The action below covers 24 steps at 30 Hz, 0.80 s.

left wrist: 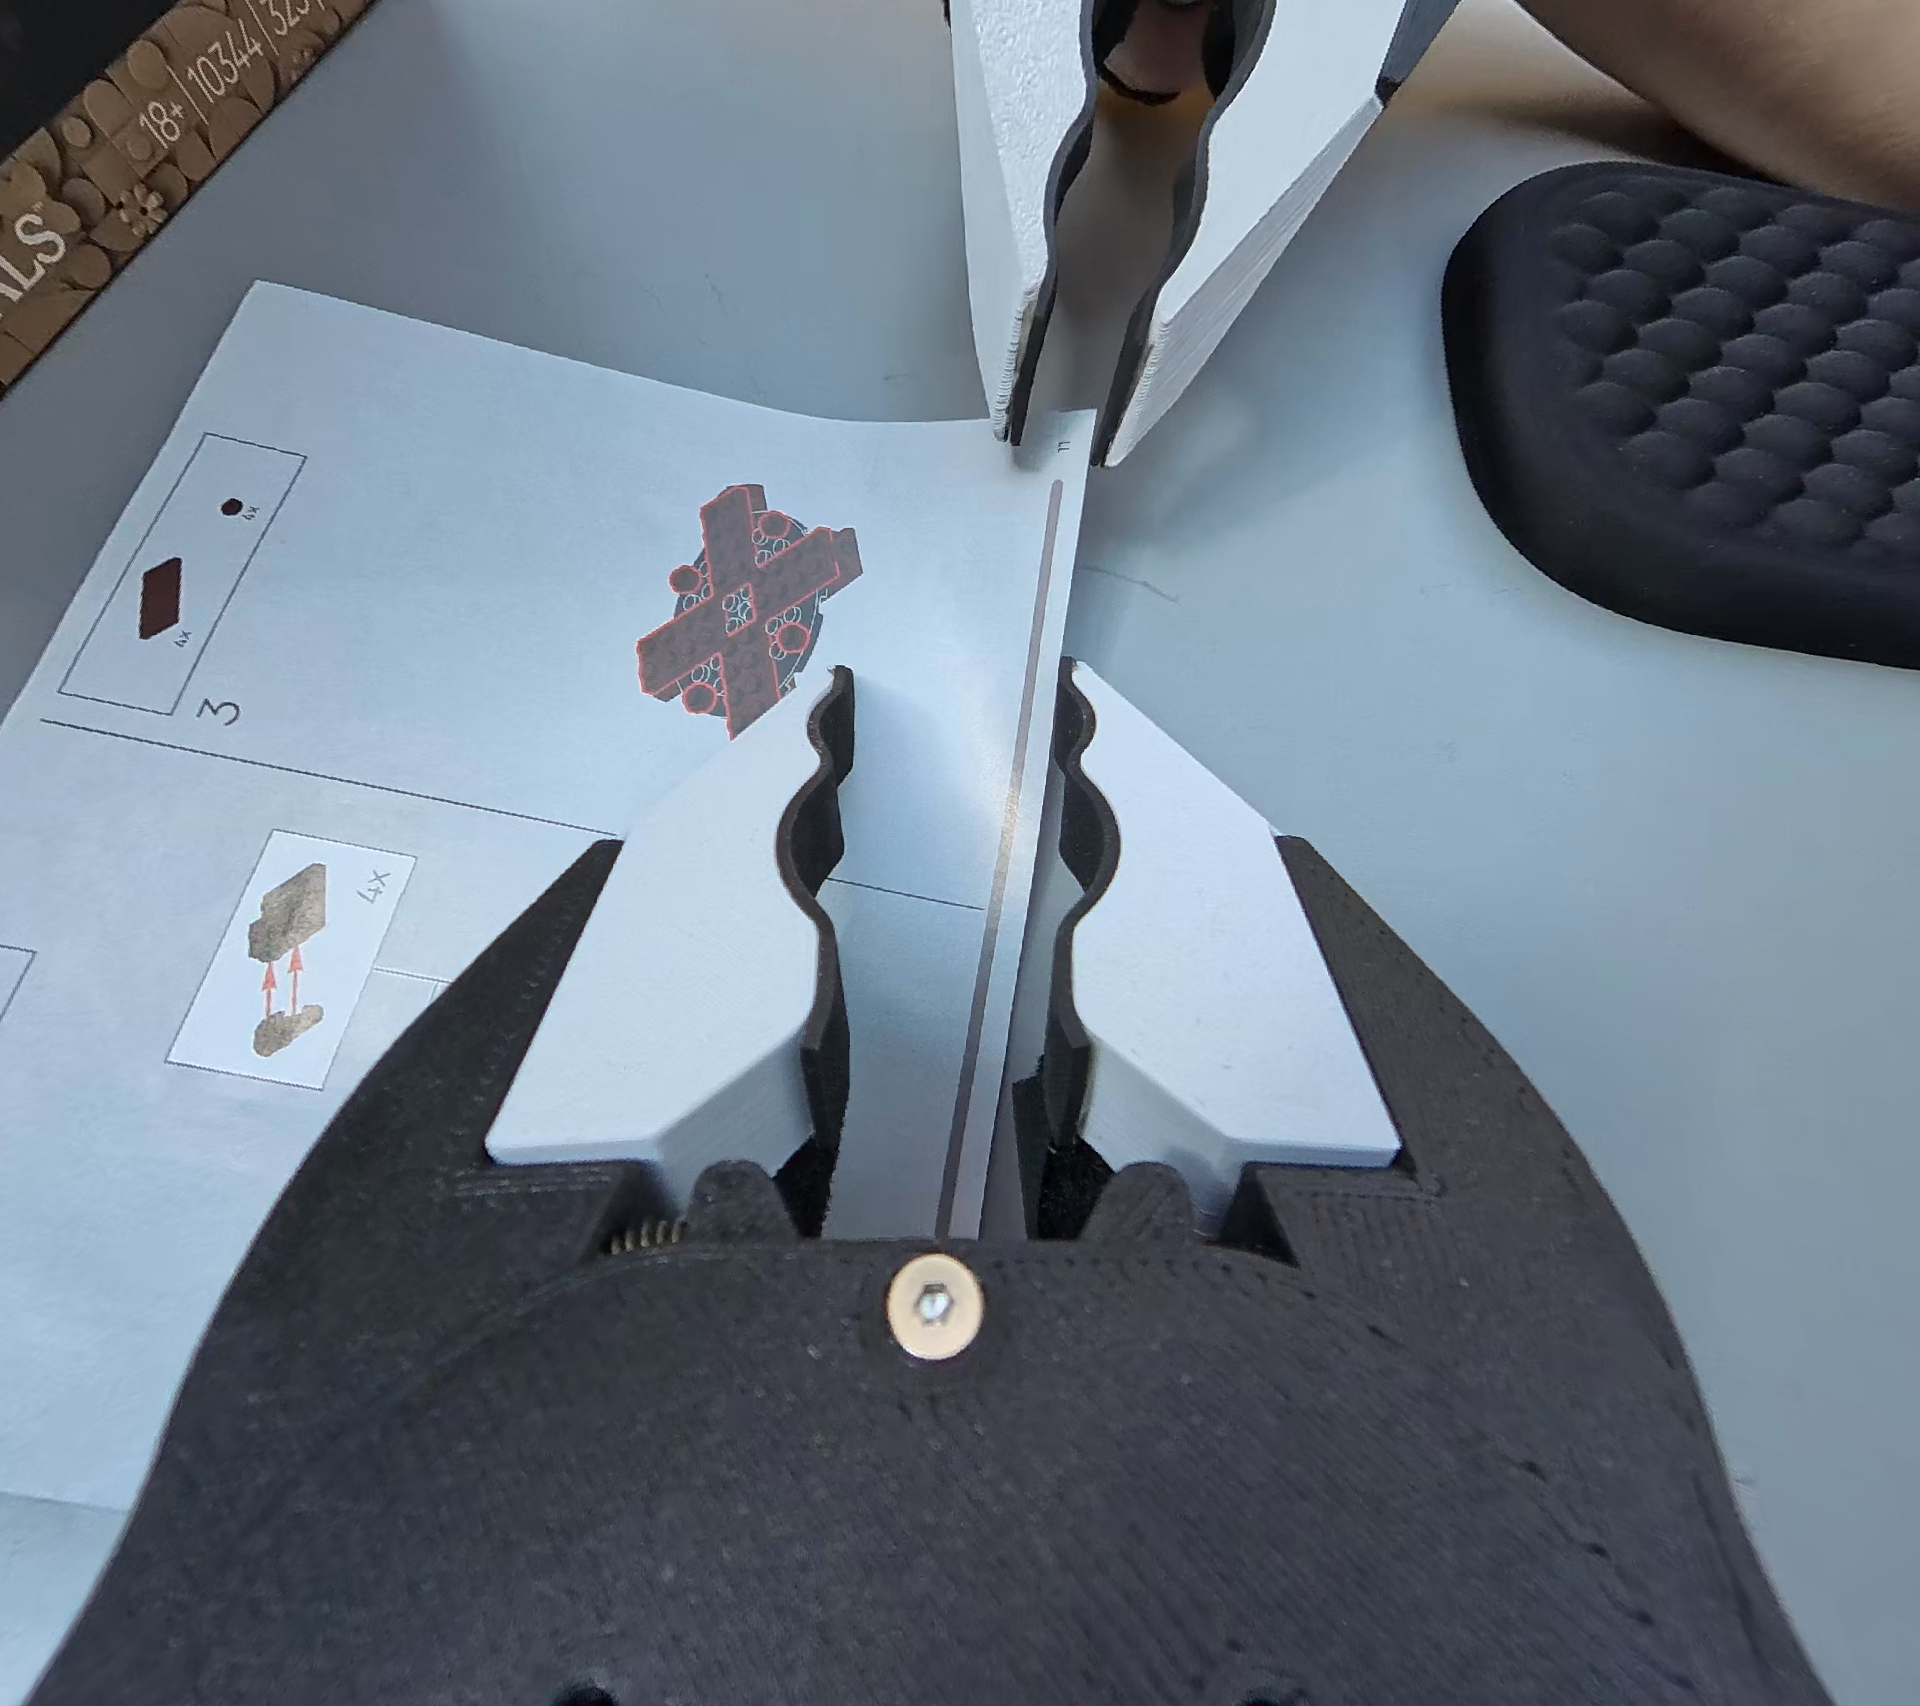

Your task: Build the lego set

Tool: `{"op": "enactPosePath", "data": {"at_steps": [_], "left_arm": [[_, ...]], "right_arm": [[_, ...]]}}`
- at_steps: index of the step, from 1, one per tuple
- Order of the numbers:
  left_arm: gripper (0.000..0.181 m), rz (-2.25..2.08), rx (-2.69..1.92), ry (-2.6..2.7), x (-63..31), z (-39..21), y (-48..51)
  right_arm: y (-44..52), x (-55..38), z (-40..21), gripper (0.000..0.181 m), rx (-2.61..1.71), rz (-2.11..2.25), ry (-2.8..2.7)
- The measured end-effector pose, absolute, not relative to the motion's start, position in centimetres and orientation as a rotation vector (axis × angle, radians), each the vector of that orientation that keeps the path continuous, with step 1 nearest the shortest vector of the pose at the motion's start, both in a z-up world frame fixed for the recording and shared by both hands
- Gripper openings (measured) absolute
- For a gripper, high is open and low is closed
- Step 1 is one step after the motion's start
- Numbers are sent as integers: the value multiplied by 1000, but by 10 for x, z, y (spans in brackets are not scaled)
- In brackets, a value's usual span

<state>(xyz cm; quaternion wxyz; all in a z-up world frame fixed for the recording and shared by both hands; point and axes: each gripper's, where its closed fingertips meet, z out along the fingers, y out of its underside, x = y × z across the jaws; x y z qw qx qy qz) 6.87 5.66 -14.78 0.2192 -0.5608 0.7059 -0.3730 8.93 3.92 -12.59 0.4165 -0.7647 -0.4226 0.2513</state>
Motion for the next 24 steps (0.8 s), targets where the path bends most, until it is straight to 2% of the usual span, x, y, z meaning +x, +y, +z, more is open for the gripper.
{"op": "enactPosePath", "data": {"at_steps": [24], "left_arm": [[33,-1135,-1609,1947,68,-146,55]], "right_arm": [[40,88,-126,12,-1920,704,-1026]]}}
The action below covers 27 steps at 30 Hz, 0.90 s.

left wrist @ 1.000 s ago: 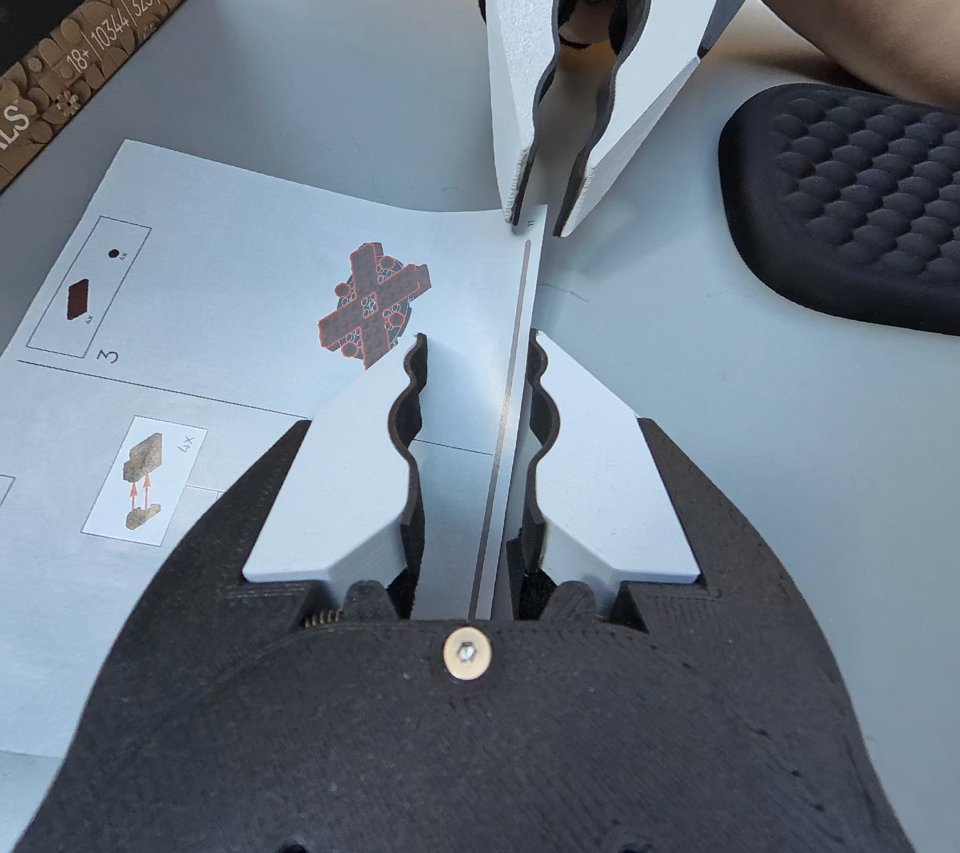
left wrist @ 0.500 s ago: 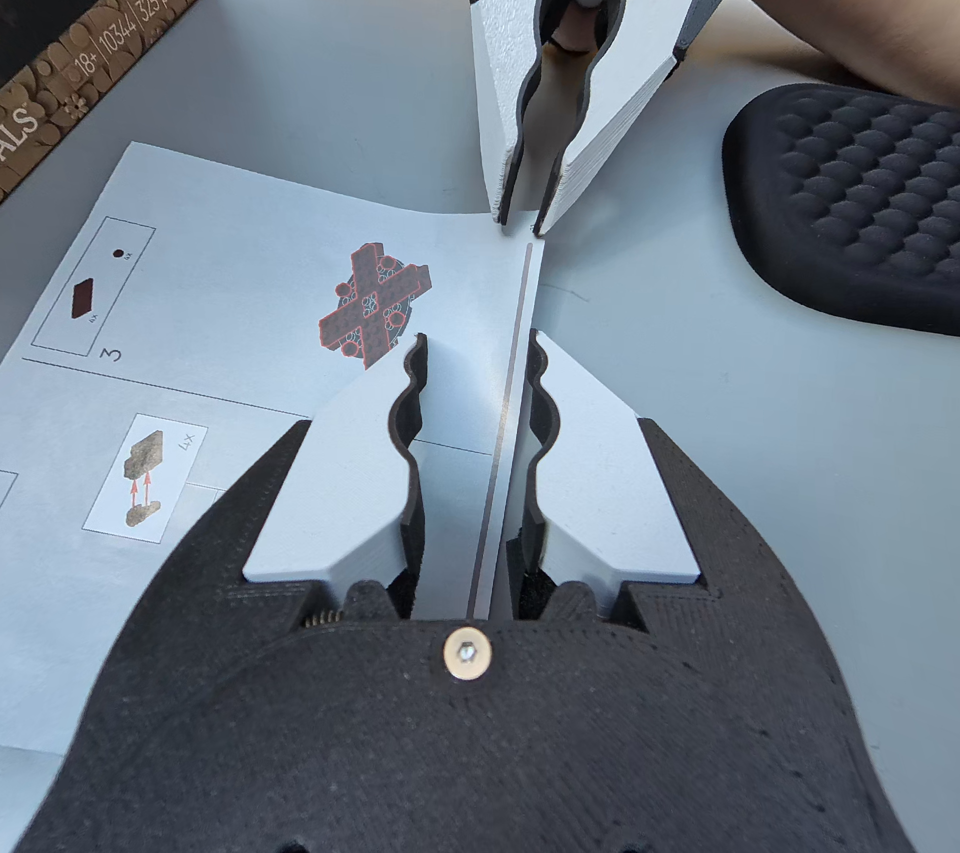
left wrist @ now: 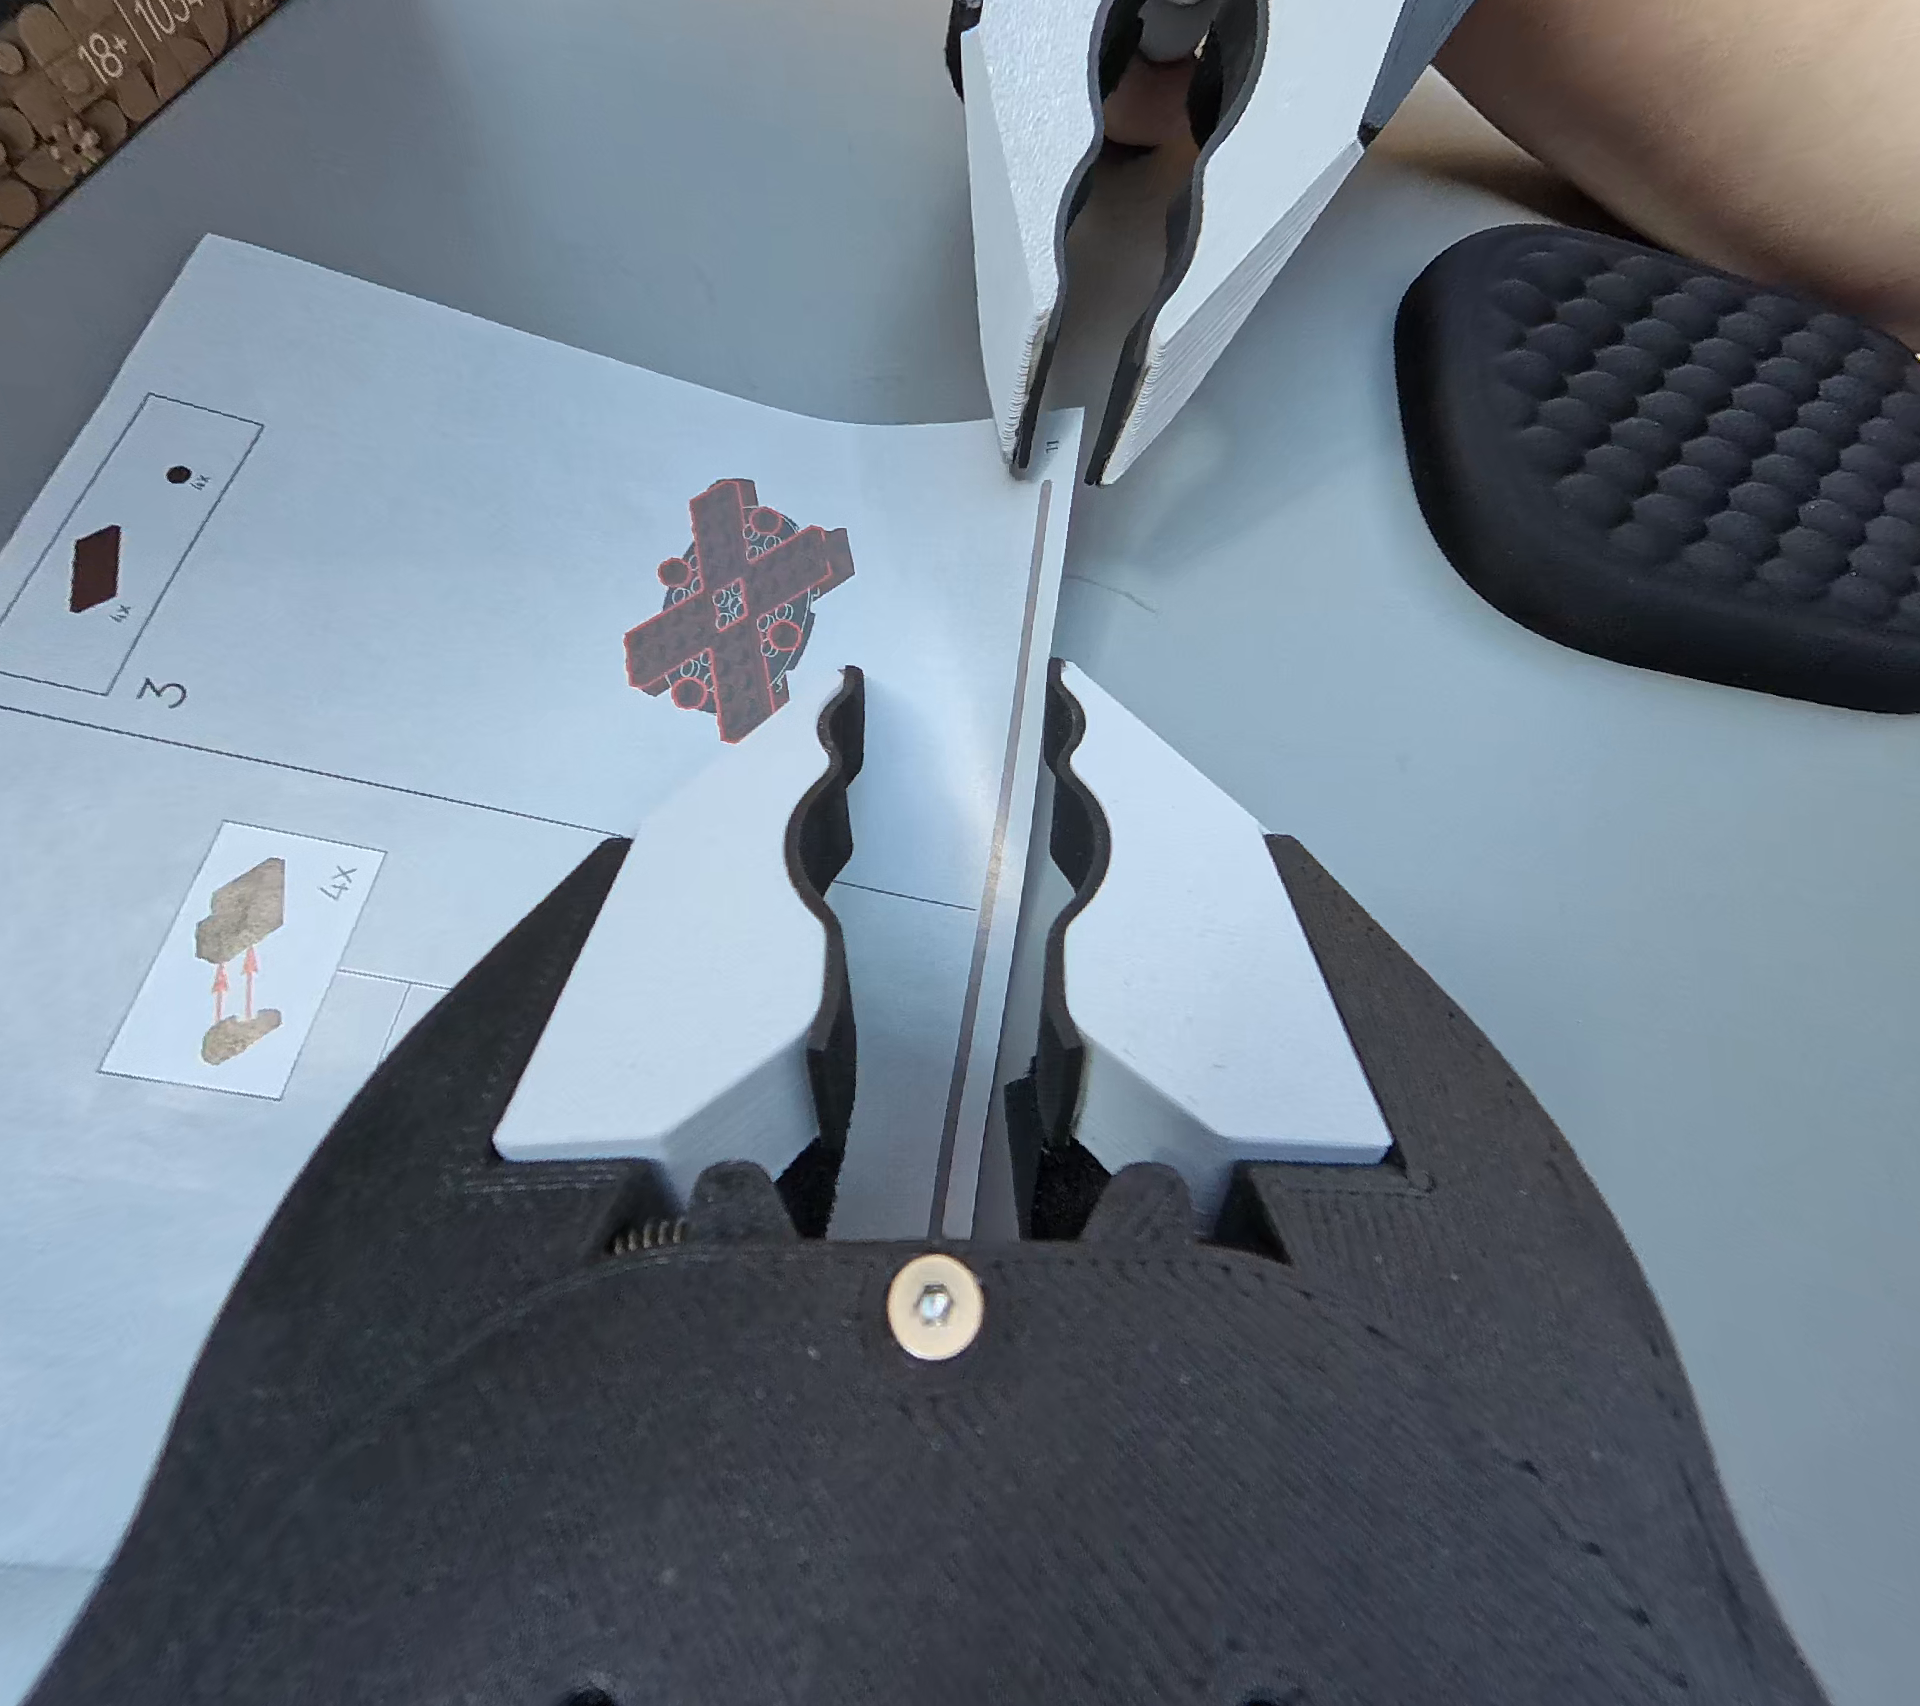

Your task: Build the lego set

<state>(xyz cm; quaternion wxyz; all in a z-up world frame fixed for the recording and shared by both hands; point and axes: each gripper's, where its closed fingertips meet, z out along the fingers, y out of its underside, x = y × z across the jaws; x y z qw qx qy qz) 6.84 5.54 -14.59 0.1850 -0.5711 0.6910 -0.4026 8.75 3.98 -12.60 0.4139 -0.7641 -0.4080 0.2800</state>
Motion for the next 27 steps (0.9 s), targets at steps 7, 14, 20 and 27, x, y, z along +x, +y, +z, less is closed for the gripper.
{"op": "enactPosePath", "data": {"at_steps": [7,14,20,27], "left_arm": [[32,-1167,-1618,1954,68,-145,55],[32,-1173,-1613,1957,68,-145,55],[32,-1131,-1588,1964,68,-146,55],[32,-1118,-1581,1963,68,-146,55]], "right_arm": [[40,90,-122,11,-1923,764,-978],[42,91,-123,12,-1936,784,-961],[44,92,-122,13,-1948,798,-934],[45,92,-123,14,-1971,828,-904]]}}
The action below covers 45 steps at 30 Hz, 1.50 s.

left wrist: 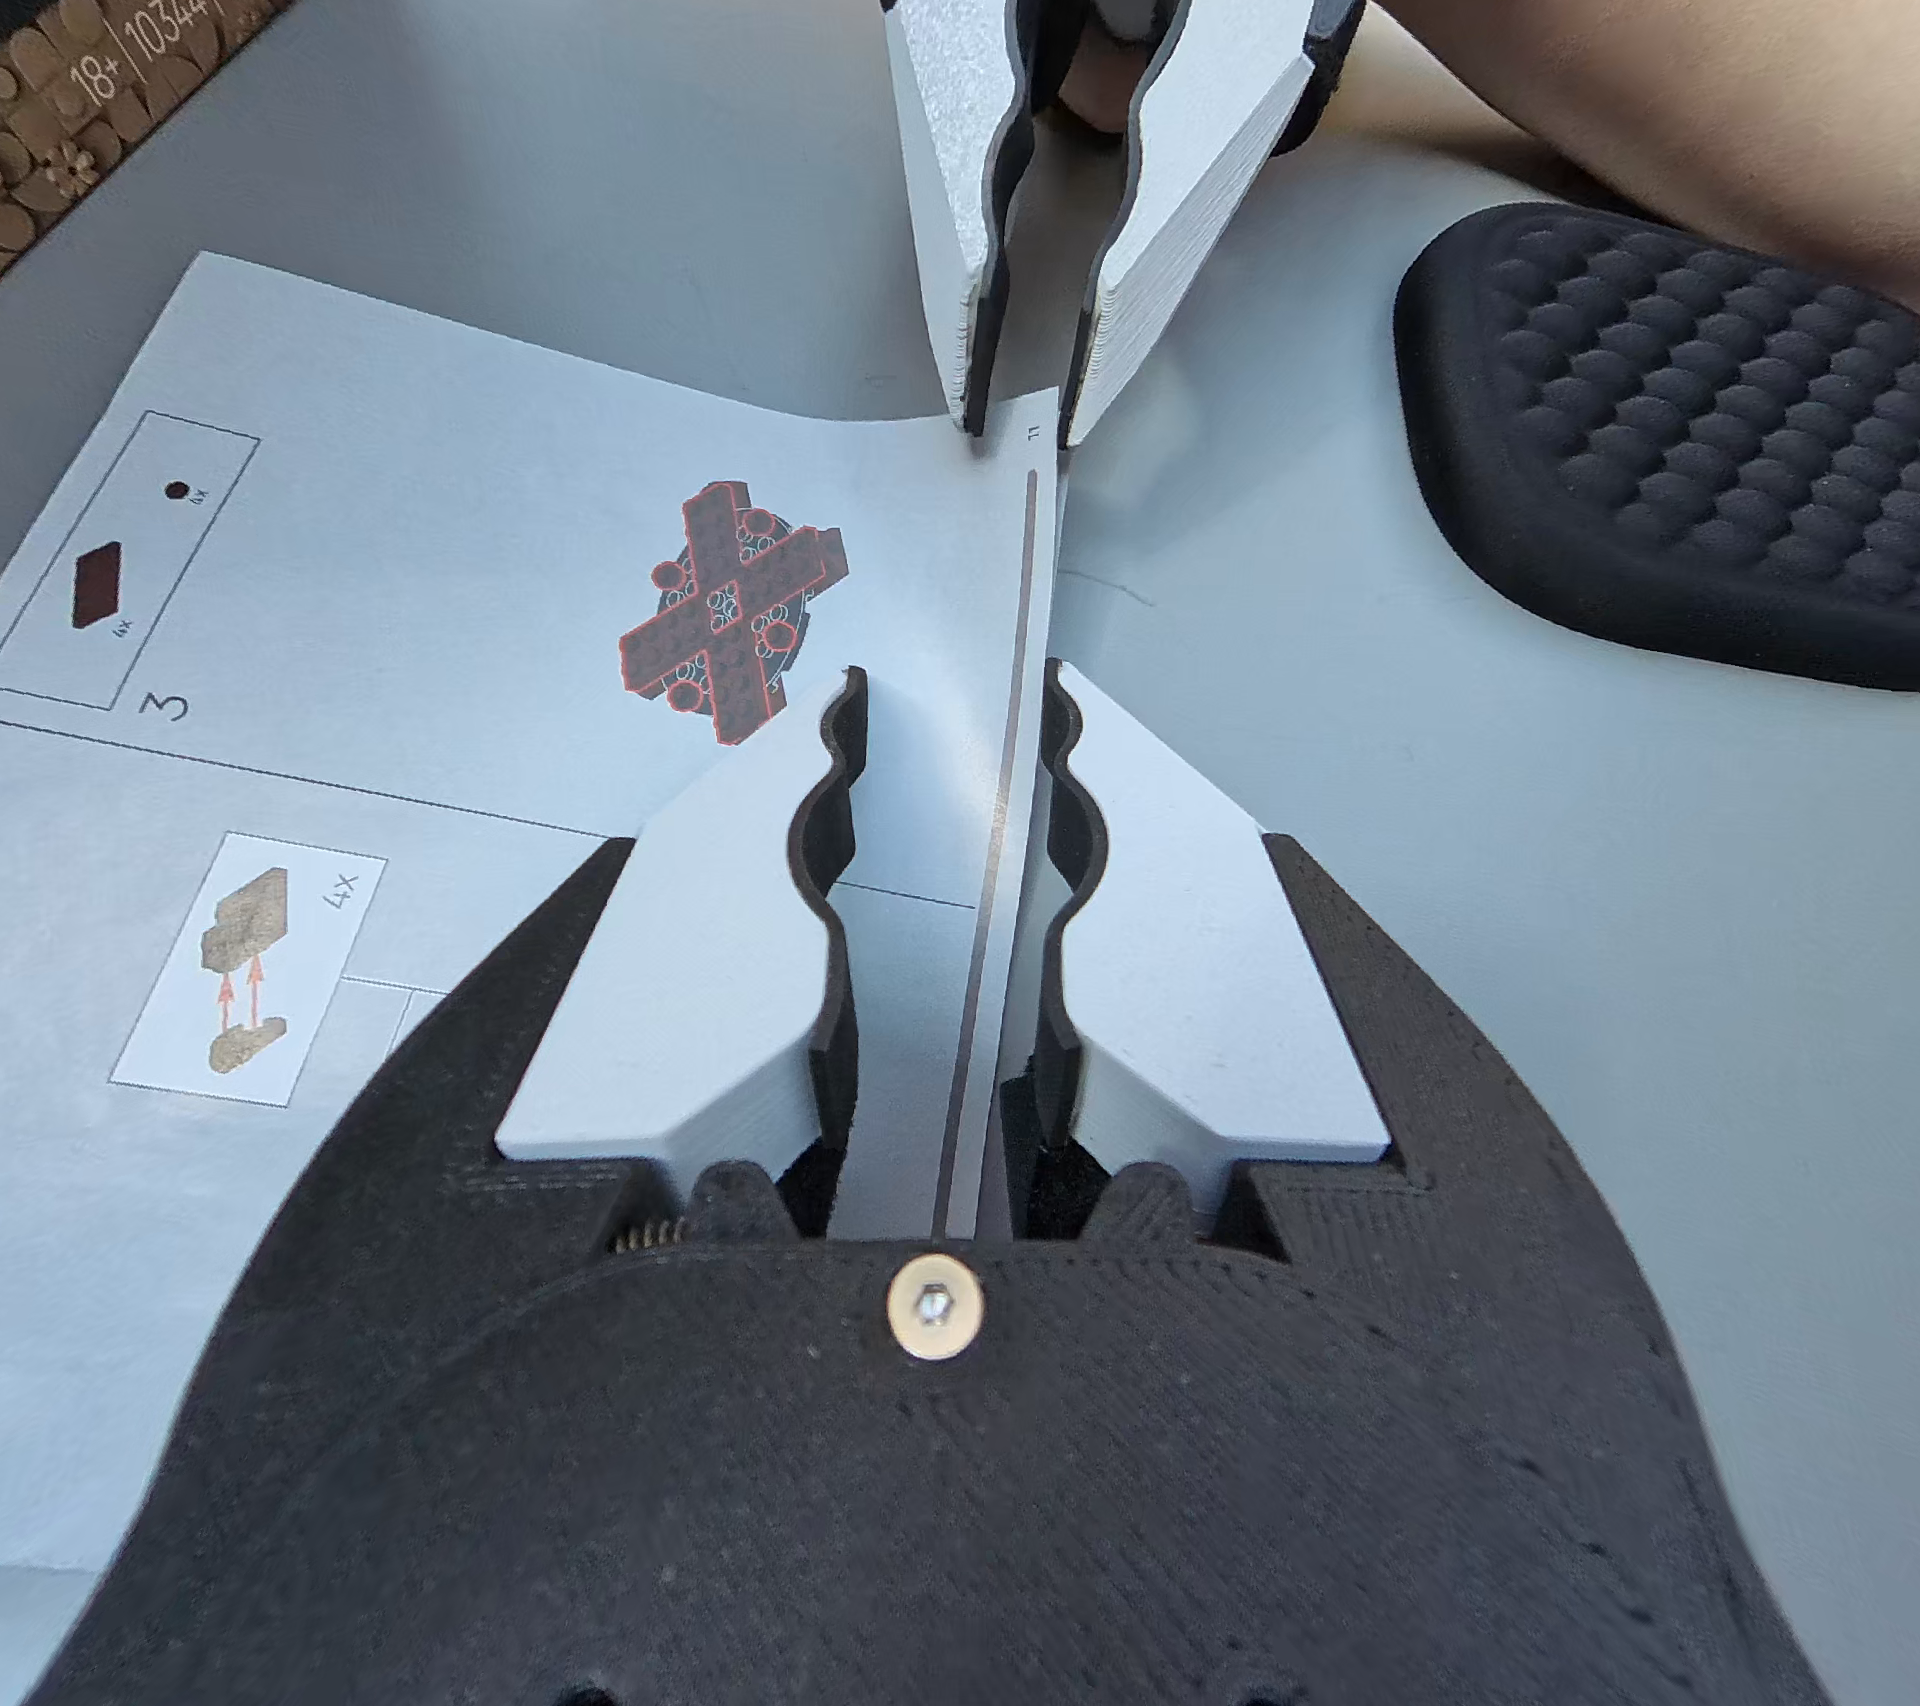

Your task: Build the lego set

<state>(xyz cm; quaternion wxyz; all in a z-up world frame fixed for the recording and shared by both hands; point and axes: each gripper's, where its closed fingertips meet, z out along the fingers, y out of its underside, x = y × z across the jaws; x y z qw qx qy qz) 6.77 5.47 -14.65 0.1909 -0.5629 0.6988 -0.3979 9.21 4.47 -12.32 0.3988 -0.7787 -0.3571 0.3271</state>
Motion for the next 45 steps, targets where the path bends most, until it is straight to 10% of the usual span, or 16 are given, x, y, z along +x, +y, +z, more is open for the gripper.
{"op": "enactPosePath", "data": {"at_steps": [45], "left_arm": [[32,-1241,-1626,1959,65,-142,51]], "right_arm": [[50,87,-126,14,-2007,825,-870]]}}
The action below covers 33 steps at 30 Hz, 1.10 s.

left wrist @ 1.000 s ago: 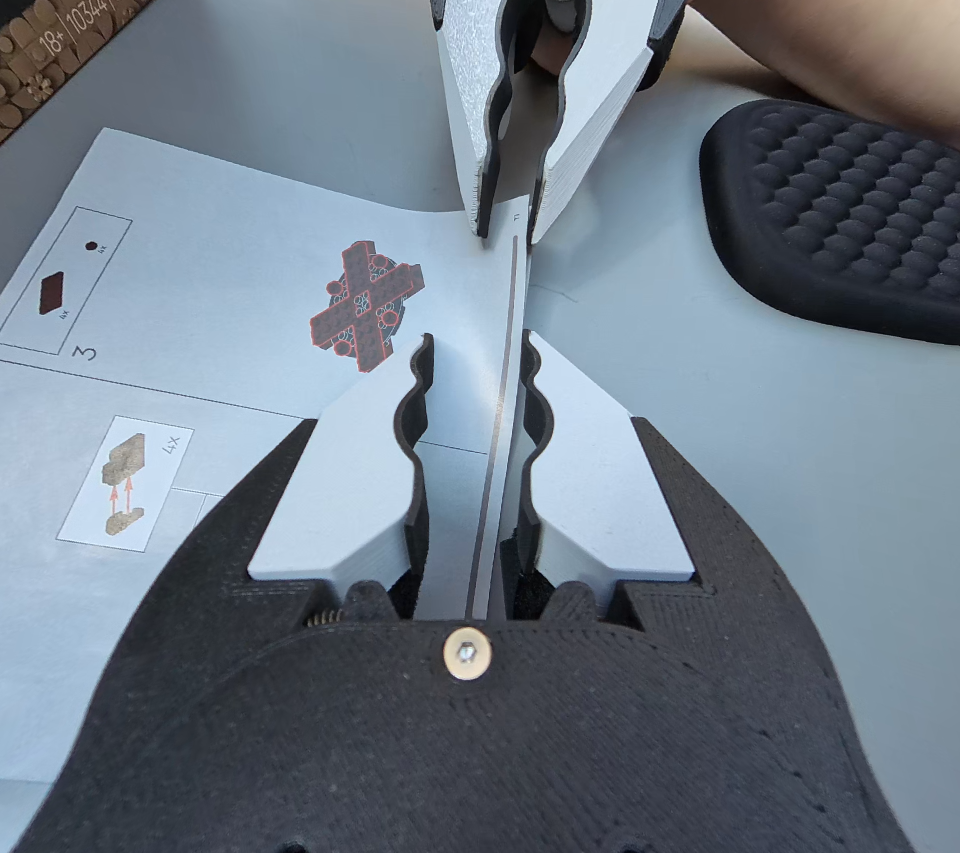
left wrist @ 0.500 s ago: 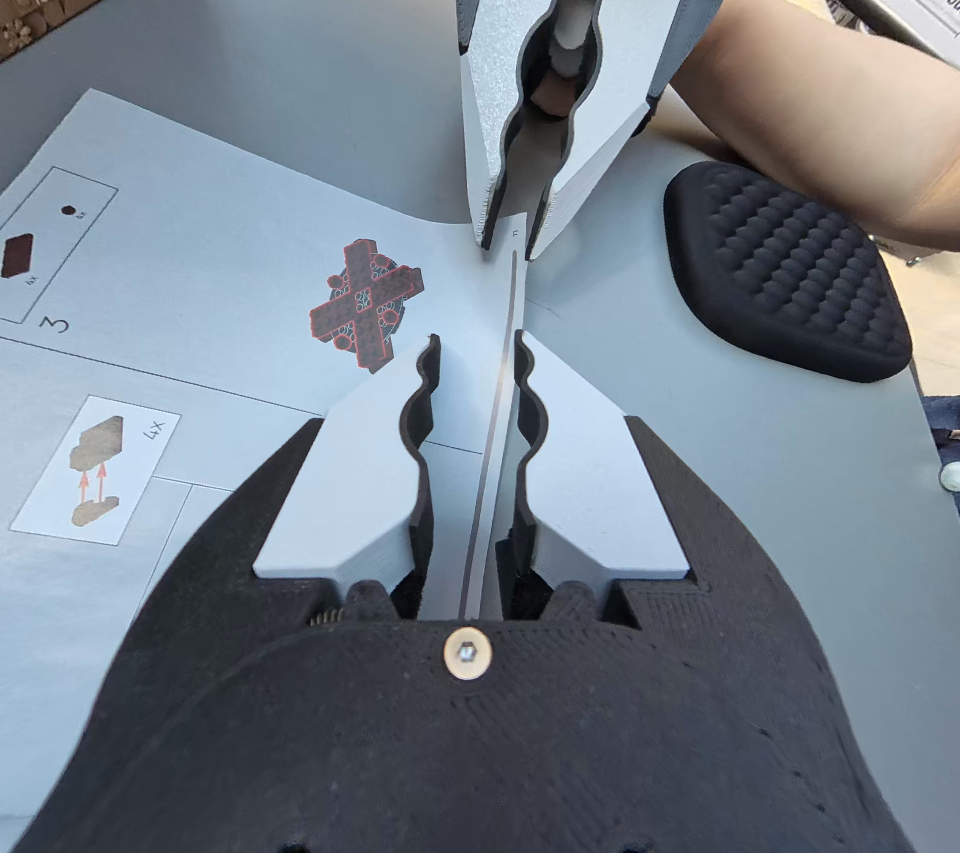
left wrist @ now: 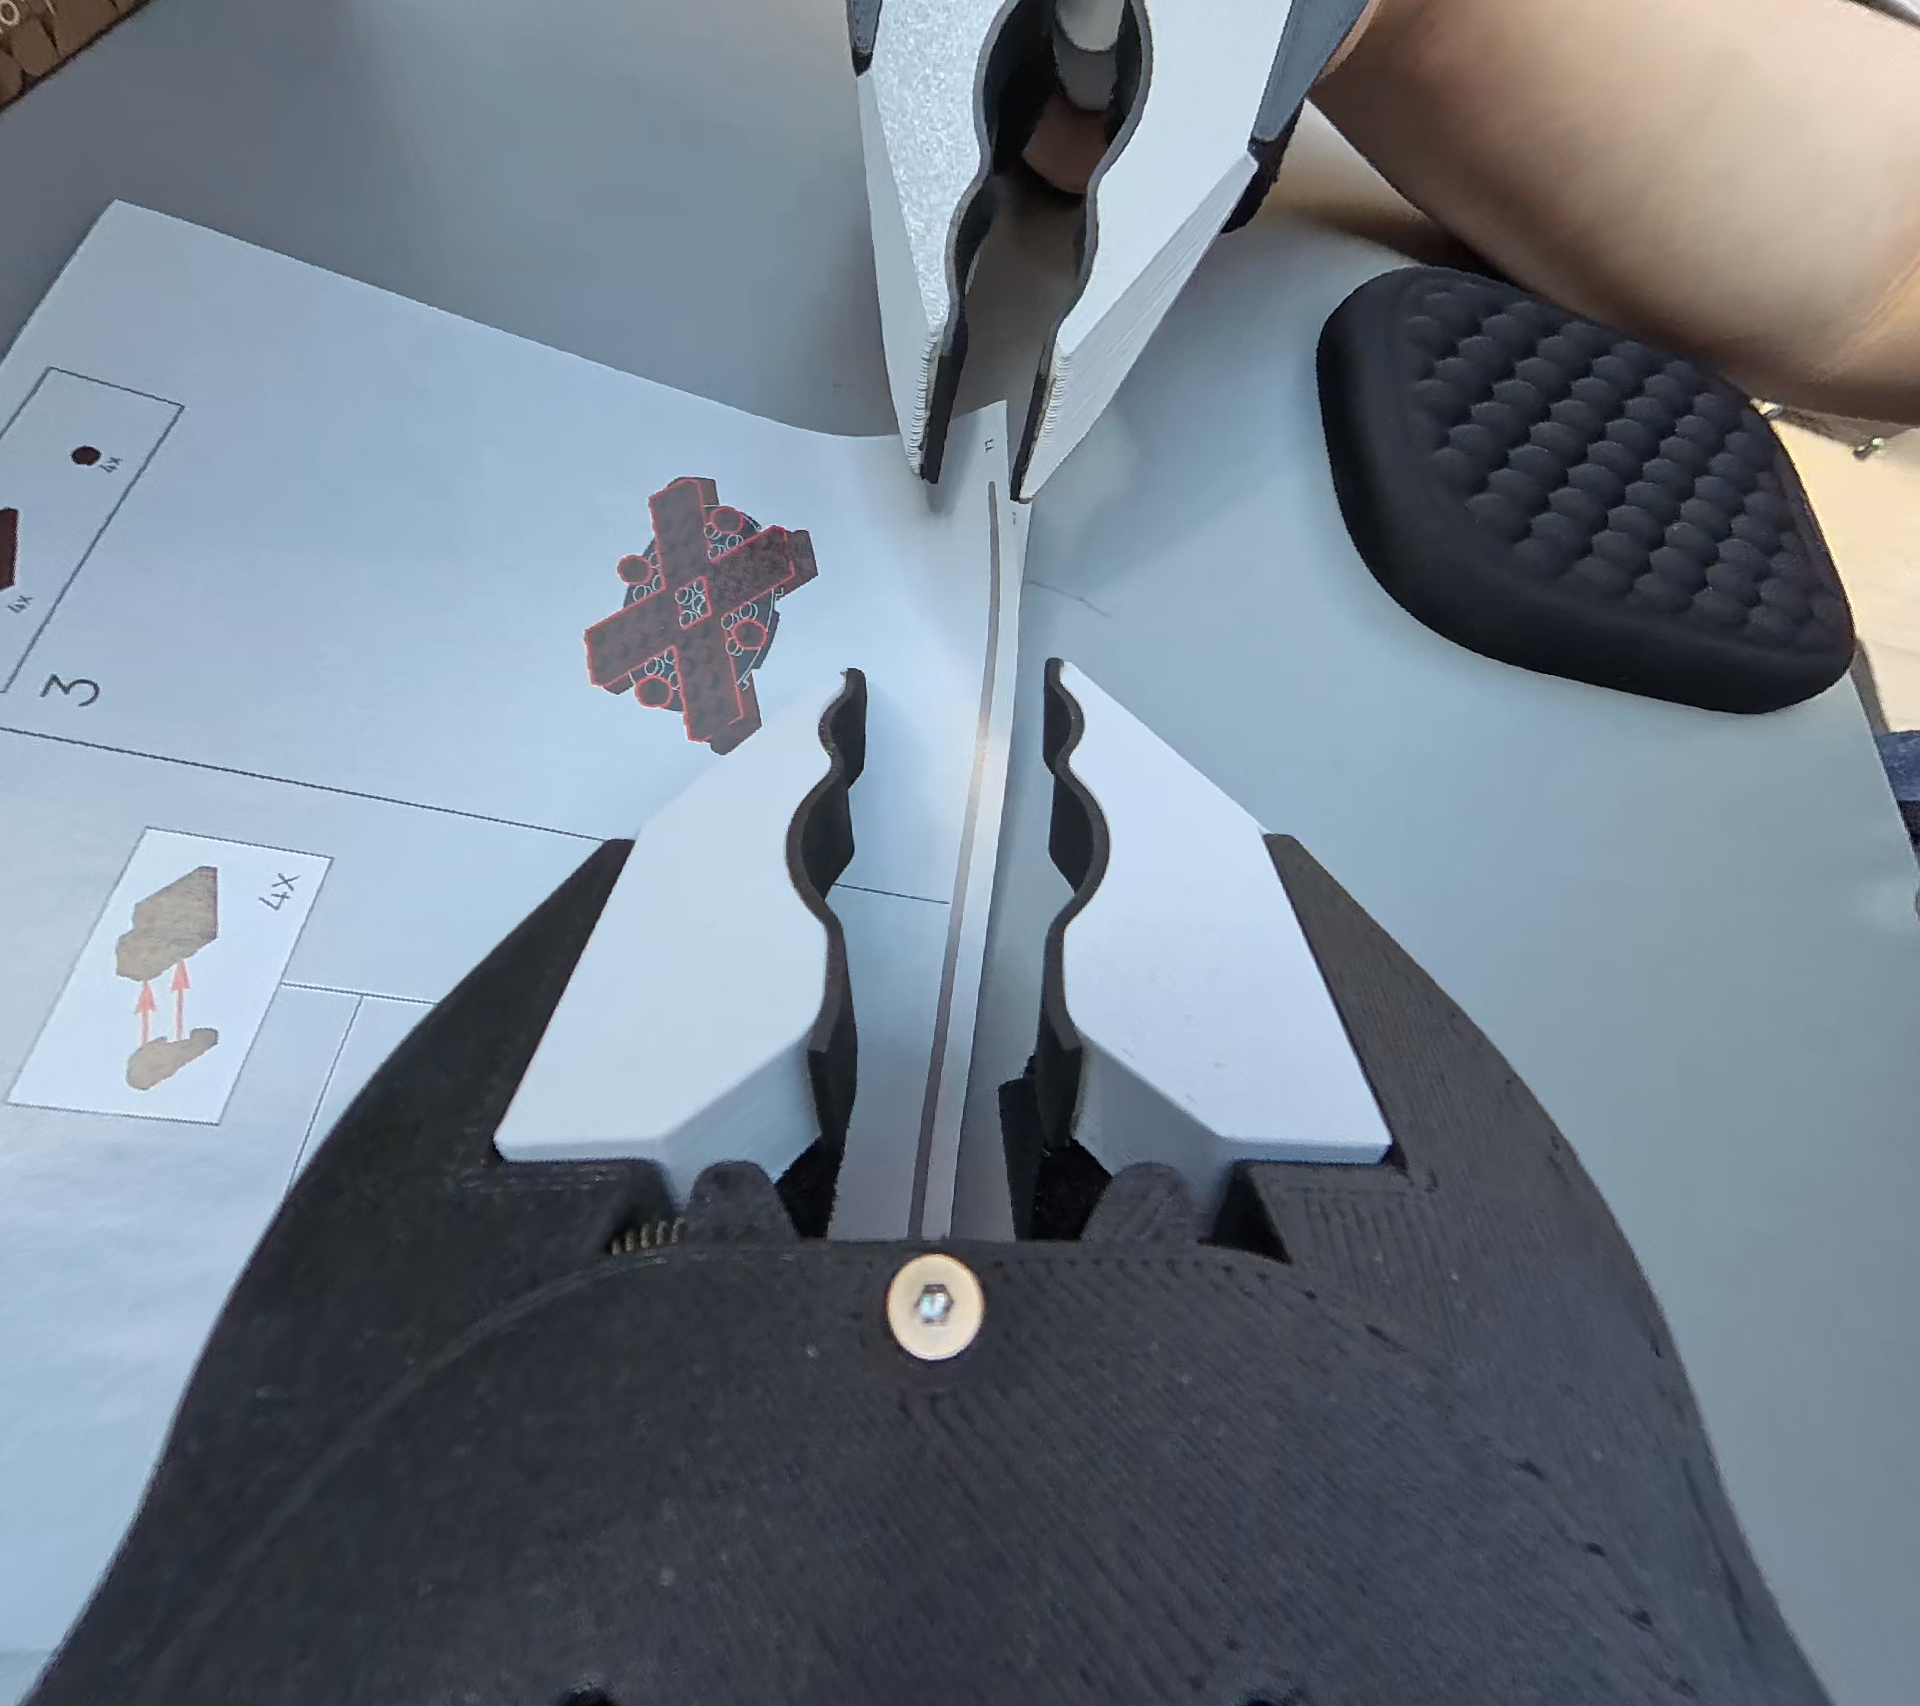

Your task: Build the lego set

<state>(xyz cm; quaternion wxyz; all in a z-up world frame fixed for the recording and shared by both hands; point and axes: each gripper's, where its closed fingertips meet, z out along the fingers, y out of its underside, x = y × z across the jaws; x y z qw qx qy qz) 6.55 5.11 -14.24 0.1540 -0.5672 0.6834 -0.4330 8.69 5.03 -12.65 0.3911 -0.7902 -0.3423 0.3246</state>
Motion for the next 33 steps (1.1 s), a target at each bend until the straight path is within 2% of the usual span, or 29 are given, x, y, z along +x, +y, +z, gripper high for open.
{"op": "enactPosePath", "data": {"at_steps": [3,8,29,33], "left_arm": [[38,-1119,-1565,1974,70,-146,51],[34,-1005,-1505,1972,76,-148,53],[26,-1163,-1608,1933,78,-144,55],[26,-1169,-1613,1928,78,-144,55]], "right_arm": [[51,88,-126,13,-2009,823,-863],[51,88,-127,12,-2014,818,-861],[42,90,-129,16,-2008,784,-948],[54,117,-112,16,-2009,780,-748]]}}
